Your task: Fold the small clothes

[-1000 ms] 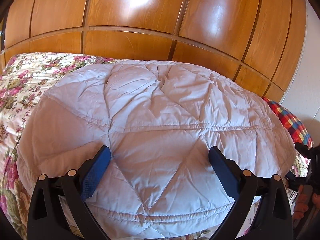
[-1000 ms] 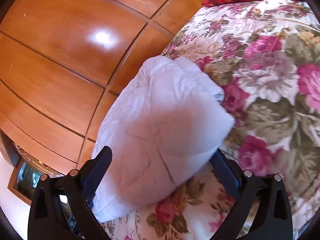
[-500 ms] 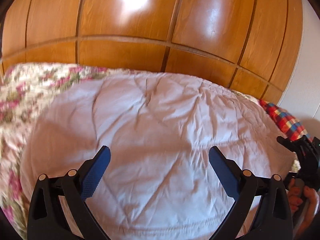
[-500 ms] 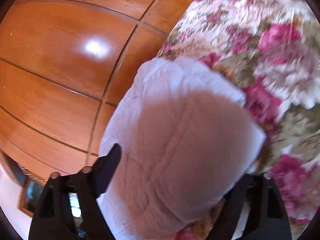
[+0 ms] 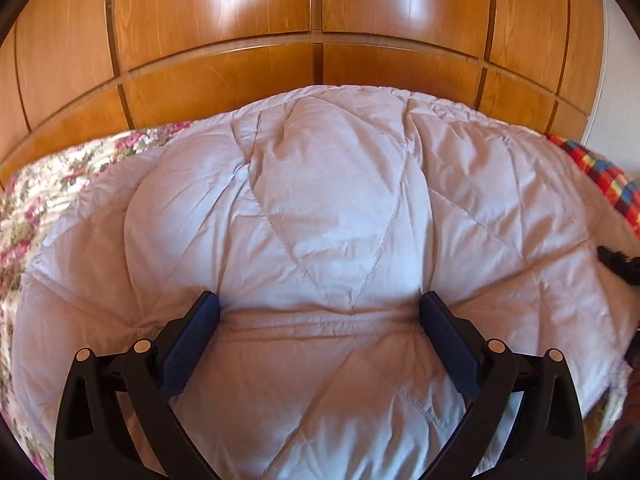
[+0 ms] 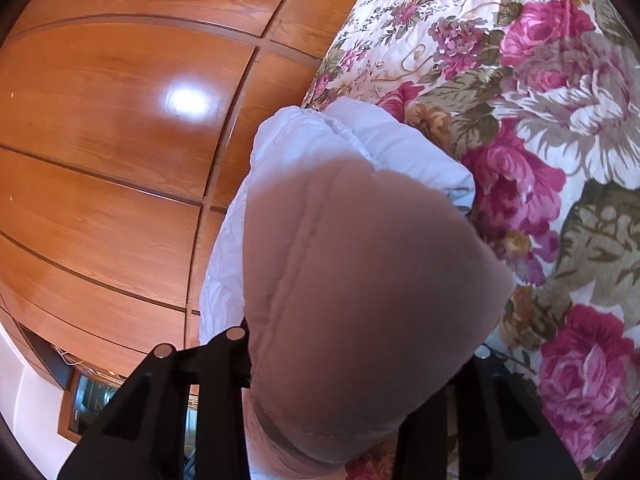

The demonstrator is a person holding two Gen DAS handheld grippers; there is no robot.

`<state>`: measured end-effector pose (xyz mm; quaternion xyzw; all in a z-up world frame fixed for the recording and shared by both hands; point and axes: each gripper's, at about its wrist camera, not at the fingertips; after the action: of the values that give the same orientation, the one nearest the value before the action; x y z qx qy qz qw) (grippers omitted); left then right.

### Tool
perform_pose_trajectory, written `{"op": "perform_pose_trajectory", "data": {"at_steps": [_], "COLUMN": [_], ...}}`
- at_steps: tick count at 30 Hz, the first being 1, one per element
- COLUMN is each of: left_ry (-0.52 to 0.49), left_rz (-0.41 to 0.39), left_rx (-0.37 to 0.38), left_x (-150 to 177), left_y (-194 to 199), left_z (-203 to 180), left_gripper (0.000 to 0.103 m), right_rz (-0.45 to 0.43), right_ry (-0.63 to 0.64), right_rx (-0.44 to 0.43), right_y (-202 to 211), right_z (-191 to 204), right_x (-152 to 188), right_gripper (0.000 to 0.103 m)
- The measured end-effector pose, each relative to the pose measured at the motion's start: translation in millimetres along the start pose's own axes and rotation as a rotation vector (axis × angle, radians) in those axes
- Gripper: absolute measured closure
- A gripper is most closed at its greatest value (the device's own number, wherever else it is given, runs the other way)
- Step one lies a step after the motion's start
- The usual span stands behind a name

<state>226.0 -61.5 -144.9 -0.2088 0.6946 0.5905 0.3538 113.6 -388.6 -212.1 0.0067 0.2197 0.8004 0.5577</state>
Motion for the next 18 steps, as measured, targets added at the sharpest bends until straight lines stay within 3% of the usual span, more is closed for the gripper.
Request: {"op": "perform_pose_trajectory", "data": {"at_steps": [5, 12, 18], "left_ry": [0.061, 0.19, 0.25], "left_rz": [-0.06, -0.242, -0.19], "left_rx": [0.012, -0.099, -0.159], "left_x": [7, 17, 31], "left_y": [37, 101, 99], "left_z": [27, 97, 132], "left_gripper": [0.004, 0.004, 0.004], "right_rz": [-0.011, -0.045, -0.084], "right_ry": [0.015, 0.051, 0.106], "right_rx": [0.001, -0.026, 0.015], "right_y": [6, 18, 27], "right_z": [13, 43, 64], "right_x": [-4, -14, -23], "right_gripper": [0.075, 0.08, 0.081]}}
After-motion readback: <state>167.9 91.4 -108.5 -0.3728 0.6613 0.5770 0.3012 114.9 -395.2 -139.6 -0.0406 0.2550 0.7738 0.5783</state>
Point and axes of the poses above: each gripper's, at about its wrist camera, not at the fingertips, and y roughly against the way its jaws point, z to its left, x to its underside, and after that the axes turned 4 degrees about -z, right-handed
